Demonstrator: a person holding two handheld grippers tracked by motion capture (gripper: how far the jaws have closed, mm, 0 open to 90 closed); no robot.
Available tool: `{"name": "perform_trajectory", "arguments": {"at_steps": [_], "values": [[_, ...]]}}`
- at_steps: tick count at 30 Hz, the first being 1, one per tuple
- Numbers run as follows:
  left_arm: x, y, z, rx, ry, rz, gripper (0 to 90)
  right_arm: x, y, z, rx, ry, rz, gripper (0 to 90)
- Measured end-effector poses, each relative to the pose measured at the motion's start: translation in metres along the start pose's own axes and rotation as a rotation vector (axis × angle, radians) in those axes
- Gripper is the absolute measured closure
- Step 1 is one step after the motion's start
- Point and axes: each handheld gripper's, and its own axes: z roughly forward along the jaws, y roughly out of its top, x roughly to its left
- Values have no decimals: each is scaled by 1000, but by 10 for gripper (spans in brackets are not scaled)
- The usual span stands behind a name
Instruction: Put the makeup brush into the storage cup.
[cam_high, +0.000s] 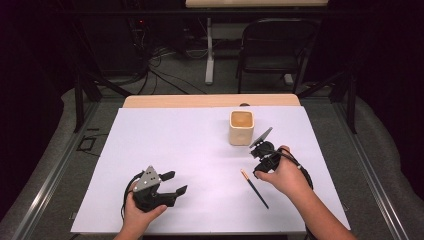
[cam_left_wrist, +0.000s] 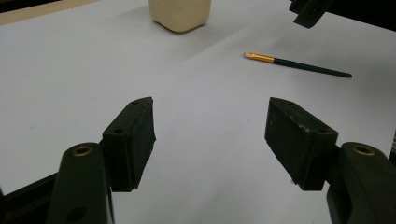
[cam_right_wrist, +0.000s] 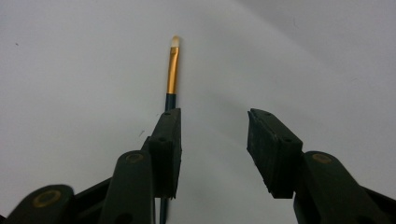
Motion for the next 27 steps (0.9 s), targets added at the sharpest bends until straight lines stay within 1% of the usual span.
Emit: {"name": "perform_trajectory", "arguments": {"at_steps": [1, 2, 3, 5, 6, 7, 8, 9, 10, 11, 12, 13, 14, 15, 17, 18, 19, 21, 22, 24, 27], "values": [[0, 0, 0, 0, 0, 0, 331, 0, 0, 2, -26, 23, 16, 561], [0, 0, 0, 0, 0, 0, 331, 0, 0, 2, -26, 23, 16, 561], [0, 0, 0, 0, 1, 1, 331, 1, 2, 0, 7, 19, 14, 570], [0, 0, 0, 2, 2, 4, 331, 1, 2, 0, 15, 22, 14, 580], [0, 0, 0, 1, 2, 4, 331, 0, 2, 1, 5, 26, 24, 579], [0, 0, 0, -1, 3, 2, 331, 0, 3, 0, 20, 29, 32, 579], [0, 0, 0, 1, 2, 3, 331, 0, 3, 1, 3, 33, 35, 578], [0, 0, 0, -1, 3, 2, 331, 0, 4, 0, 7, 28, 40, 581], [1, 0, 0, -1, 3, 2, 331, 0, 4, 1, 1, 34, 46, 583], [1, 0, 0, -1, 3, 0, 331, -1, 5, 0, 8, 36, 42, 583], [1, 0, 0, -2, 4, 0, 331, 0, 5, 1, -1, 43, 57, 586], [1, 0, 0, -1, 4, -1, 331, 0, 5, 1, 11, 39, 68, 590], [1, 0, 0, -1, 5, -1, 331, 0, 6, 2, 12, 53, 78, 591], [1, 0, 0, -1, 4, -2, 331, 0, 7, 2, 21, 59, 83, 597], [1, 0, 0, 0, 5, 0, 331, 0, 7, 3, 20, 63, 88, 601], [1, 0, 0, -2, 5, -2, 331, 1, 8, 4, 30, 50, 91, 607], [1, 0, 0, -2, 5, -2, 331, 1, 8, 4, 30, 50, 91, 607], [1, 0, -1, -1, 6, 1, 331, 1, 8, 6, 14, 54, 90, 614], [1, 0, -1, -1, 8, 1, 331, 0, 9, 5, 39, 48, 84, 623], [1, 0, -1, -1, 9, 0, 331, 1, 10, 6, 44, 55, 100, 636], [2, 0, -1, -1, 10, 0, 331, 2, 11, 7, 56, 53, 97, 647]]}}
